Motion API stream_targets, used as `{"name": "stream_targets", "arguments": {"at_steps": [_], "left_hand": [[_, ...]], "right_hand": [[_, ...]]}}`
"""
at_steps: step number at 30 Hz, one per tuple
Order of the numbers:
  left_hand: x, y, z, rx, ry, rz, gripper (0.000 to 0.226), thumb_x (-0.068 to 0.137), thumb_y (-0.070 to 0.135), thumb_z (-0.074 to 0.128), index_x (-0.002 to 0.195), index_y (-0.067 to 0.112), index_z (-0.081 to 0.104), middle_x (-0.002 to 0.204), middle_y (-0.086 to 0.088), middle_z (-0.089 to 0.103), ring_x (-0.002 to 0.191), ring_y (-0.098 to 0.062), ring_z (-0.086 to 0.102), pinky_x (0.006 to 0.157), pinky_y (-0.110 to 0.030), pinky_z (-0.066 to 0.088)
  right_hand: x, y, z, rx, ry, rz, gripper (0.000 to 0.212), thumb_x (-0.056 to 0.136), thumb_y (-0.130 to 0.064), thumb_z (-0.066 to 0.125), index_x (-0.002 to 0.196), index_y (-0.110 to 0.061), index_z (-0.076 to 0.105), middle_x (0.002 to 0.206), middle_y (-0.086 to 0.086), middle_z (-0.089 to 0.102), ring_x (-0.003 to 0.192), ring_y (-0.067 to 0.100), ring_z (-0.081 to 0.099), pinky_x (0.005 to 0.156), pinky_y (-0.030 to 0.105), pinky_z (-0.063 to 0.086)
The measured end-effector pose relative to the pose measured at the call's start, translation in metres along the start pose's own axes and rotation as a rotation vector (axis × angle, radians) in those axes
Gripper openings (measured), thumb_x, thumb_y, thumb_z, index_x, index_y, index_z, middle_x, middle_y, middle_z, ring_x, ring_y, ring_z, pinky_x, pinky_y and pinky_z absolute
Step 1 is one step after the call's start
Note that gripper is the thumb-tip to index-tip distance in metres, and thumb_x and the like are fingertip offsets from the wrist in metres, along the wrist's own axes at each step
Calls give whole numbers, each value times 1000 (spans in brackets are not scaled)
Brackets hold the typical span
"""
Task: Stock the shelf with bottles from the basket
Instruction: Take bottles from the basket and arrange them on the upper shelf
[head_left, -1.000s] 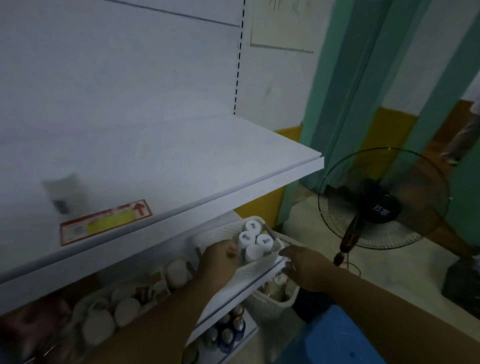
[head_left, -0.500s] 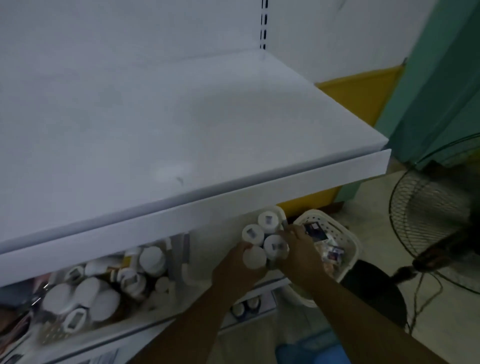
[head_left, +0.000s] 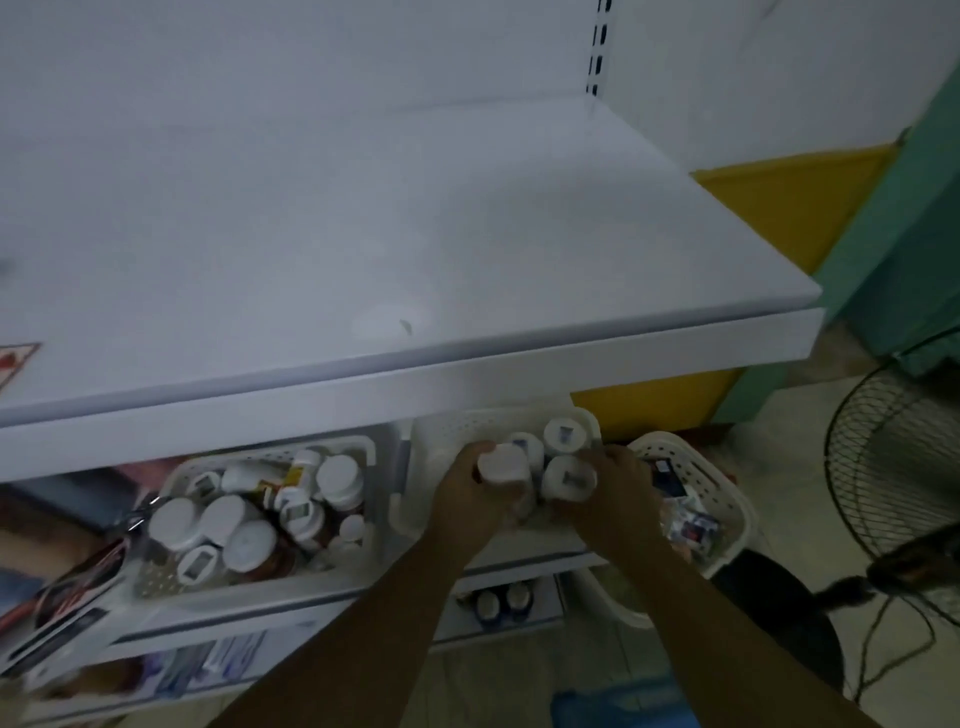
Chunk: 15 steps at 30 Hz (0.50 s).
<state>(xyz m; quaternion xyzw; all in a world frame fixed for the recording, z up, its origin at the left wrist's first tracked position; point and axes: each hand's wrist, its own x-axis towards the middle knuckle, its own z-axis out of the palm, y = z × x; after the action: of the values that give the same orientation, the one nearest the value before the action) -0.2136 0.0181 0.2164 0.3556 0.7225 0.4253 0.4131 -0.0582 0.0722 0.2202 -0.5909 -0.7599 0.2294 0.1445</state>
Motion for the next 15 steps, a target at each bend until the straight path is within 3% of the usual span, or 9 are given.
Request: {"name": "stream_targets", "arguments": {"at_steps": [1,3,5,7,9,12,15], "left_hand": [[-7,5,-13,-69,15,23,34,76,15,74,98,31,55,98,8,62,92,-12,60,79,-23,54],[-28,16,-46,-150,41,51,37,76,10,74,104,27,56,95,11,61,84,-1,59,63,-8,50],[-57,24,-83,-232,47,73,36,80,9,70,112,22,57,102,4,62,85,0,58,58,-5,48],[-95,29,-123,-292,44,98,34,82,13,67,112,27,60,108,6,62,87,5,59,59,-6,48],[-137,29,-166,-347,48,119,30,79,25,70,108,33,63,115,10,60,96,7,56,71,-13,50],[-199,26,-231,-432,22,132,47,59,48,74,103,34,67,122,-2,63,110,-22,60,93,-43,51],[-251,21,-288,-484,100,201,46,55,59,67,96,37,66,101,0,70,92,-22,69,75,-36,56]], "right_hand": [[-6,-9,-7,202,-51,27,46,69,-35,74,109,-18,60,106,4,60,100,23,57,82,34,49],[-22,-35,-19,613,-142,74,46,74,-19,75,115,-19,55,99,-7,55,88,10,57,71,15,47],[-41,-65,-25,864,-164,75,38,76,-9,72,108,-22,54,94,-17,52,78,-6,51,58,2,44],[-66,-99,-25,1033,-246,49,32,74,-11,72,99,-26,58,97,-14,58,83,0,57,67,13,50],[-96,-138,-24,1153,-351,25,37,63,-28,75,98,-29,64,99,-4,68,88,16,66,71,27,55],[-140,-202,-18,1296,-466,-58,51,52,-43,73,99,-24,69,95,3,74,88,21,70,67,37,57],[-181,-271,-12,1351,-594,-153,39,62,-43,66,95,-24,72,97,8,74,91,28,69,74,48,57]]}}
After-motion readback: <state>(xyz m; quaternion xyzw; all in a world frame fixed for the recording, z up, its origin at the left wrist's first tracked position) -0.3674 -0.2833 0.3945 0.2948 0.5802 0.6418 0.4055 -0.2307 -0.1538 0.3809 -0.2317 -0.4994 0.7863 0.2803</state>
